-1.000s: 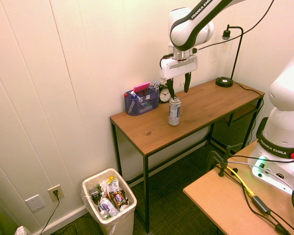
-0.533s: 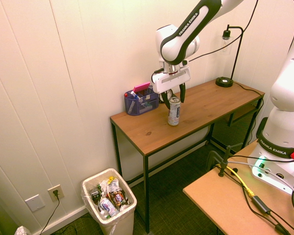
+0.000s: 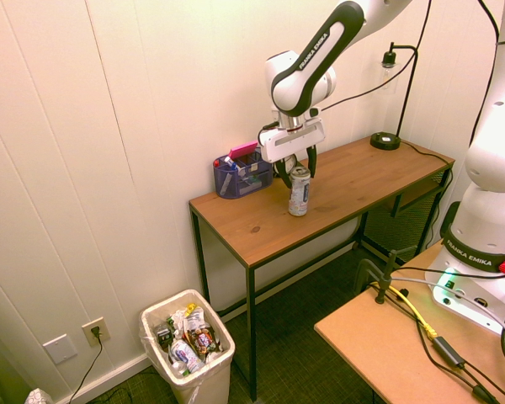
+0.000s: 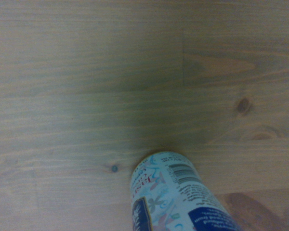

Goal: Throw the can in the trash bin

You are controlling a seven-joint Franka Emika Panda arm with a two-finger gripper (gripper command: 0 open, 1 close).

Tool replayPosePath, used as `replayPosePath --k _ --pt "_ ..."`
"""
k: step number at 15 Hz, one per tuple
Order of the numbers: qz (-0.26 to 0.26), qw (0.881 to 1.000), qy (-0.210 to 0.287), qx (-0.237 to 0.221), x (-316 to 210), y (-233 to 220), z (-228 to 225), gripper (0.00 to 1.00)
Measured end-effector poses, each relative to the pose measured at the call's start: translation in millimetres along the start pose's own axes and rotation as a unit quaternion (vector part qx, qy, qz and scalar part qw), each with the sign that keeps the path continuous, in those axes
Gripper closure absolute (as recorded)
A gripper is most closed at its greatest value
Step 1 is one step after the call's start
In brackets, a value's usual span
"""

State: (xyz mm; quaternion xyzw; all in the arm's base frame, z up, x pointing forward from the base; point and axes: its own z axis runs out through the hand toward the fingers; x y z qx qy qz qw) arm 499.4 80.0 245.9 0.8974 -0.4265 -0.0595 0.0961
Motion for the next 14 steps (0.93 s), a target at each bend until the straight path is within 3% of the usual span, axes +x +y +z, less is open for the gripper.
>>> replayPosePath --k 10,14 --pt "-0.003 1.0 -0.012 -0.028 -6.0 0.5 2.4 1.0" --pt "-0.01 1.0 -0.027 0.006 -3.0 -2.9 -39.4 1.0"
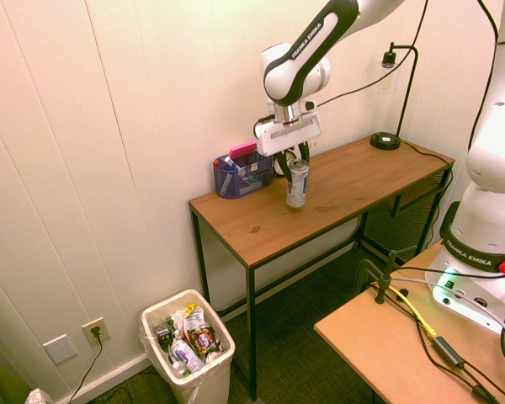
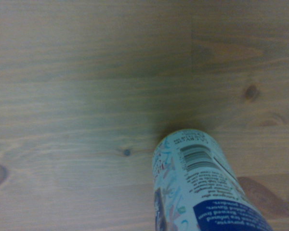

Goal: Throw the can in the trash bin

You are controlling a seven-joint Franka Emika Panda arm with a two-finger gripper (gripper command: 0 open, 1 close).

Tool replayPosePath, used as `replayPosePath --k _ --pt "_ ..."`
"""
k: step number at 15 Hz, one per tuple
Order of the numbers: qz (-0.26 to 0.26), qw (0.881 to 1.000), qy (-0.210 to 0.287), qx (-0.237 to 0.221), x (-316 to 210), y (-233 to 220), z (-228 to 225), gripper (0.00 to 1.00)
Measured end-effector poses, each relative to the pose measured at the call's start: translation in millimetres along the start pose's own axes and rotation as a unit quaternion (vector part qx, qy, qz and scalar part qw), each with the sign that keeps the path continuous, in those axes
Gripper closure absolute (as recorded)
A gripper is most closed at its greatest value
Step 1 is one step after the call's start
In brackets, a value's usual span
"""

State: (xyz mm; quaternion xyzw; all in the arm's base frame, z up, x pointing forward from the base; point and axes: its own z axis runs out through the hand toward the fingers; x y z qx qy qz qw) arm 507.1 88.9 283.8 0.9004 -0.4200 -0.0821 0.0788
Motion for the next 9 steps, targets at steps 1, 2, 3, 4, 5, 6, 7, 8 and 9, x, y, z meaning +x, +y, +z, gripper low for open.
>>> replayPosePath --k 1,2,3,4,5,6,7,8,9 --pt "-0.008 1.0 0.0 0.013 -8.1 -0.7 -27.9 1.0" --pt "-0.02 0.999 0.004 0.026 -26.2 -5.4 -64.3 1.0" --pt "-0.04 0.998 0.01 0.039 -55.6 -13.4 -101.9 1.0" --pt "-0.061 0.997 0.017 0.048 -92.9 -23.6 -132.8 1.0" --pt "-0.079 0.995 0.027 0.055 -135.9 -36.3 -159.5 1.0" --pt "-0.091 0.993 0.034 0.062 -176.9 -49.9 -179.5 1.0" --pt "-0.102 0.992 0.036 0.065 -213.0 -64.8 -190.9 1.0" --pt "-0.111 0.991 0.037 0.063 -243.8 -81.7 -194.4 1.0" --pt "-0.116 0.991 0.037 0.06 -266.6 -99.6 -191.6 1.0"
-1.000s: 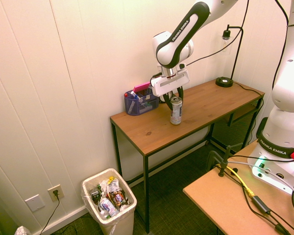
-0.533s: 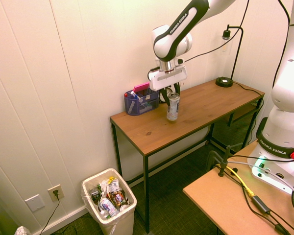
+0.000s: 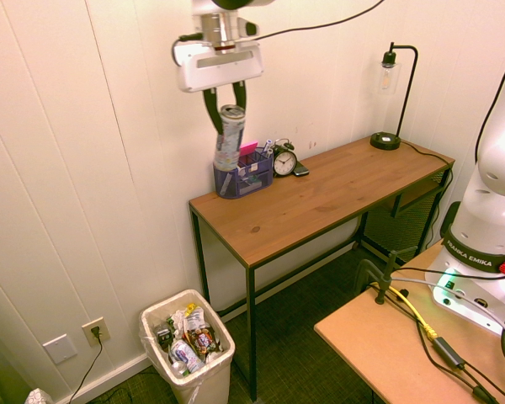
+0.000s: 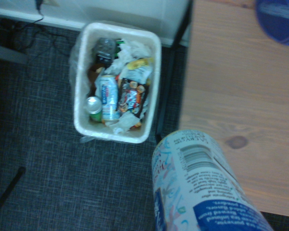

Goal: Throw the can in the trash bin

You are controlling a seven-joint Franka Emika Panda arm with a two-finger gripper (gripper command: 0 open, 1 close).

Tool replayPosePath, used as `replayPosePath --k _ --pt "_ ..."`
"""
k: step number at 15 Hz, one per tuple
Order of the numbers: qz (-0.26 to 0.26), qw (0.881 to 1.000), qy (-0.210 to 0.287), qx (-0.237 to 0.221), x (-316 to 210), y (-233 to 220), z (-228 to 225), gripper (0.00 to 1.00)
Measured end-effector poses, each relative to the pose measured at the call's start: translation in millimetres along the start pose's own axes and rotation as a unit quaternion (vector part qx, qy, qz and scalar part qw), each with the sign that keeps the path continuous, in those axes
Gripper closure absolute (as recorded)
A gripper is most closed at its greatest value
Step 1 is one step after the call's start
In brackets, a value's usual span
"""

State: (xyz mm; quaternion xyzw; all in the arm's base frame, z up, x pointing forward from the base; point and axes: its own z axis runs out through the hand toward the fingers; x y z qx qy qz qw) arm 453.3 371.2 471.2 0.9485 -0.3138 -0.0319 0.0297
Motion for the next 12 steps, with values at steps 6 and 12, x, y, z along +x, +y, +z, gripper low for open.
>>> replayPosePath --k 6,12 --pt "-0.002 0.999 -0.006 -0.051 -54.4 -95.5 42.8 0.0" --pt "0.033 0.998 -0.007 -0.049 -10.3 -108.7 16.8 0.0"
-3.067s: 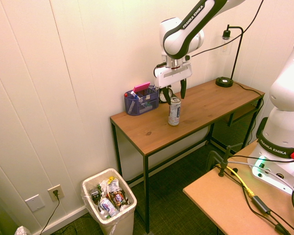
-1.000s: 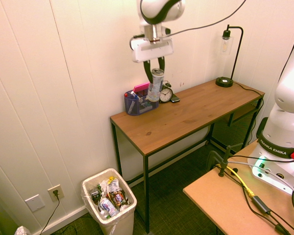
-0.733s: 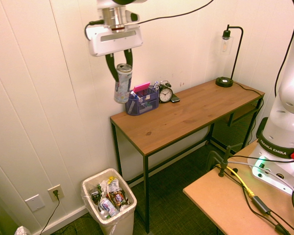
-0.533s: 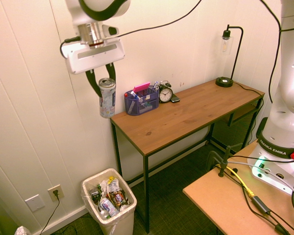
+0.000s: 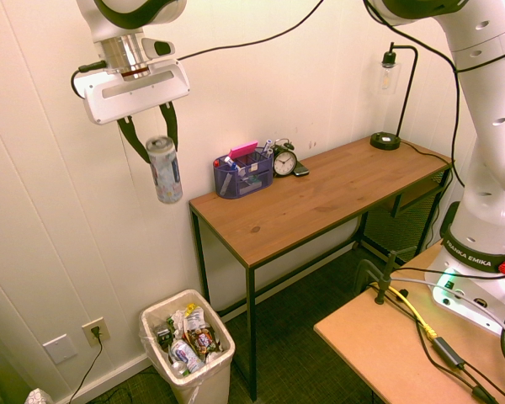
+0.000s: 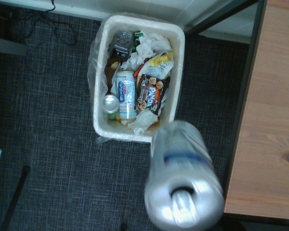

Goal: Throw the can in the trash bin

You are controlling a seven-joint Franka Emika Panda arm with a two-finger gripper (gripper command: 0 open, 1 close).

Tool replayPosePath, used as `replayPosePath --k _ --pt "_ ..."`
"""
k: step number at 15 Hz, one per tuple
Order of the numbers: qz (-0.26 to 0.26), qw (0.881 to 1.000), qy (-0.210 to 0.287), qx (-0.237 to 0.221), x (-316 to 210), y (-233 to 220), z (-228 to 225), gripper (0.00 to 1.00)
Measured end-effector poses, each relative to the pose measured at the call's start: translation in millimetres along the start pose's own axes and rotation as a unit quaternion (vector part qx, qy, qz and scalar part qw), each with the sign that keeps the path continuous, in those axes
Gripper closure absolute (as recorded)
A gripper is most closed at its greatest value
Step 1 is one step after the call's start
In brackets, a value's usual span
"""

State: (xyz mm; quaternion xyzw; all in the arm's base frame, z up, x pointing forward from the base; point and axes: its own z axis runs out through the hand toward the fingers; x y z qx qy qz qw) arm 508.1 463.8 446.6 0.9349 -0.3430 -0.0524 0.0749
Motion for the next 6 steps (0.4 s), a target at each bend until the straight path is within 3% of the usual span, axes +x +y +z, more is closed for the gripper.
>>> replayPosePath --k 3,6 --pt "0.011 1.0 -0.023 0.009 24.1 0.9 6.8 0.0" --pt "0.049 0.997 -0.048 0.018 108.1 36.5 23.0 0.0"
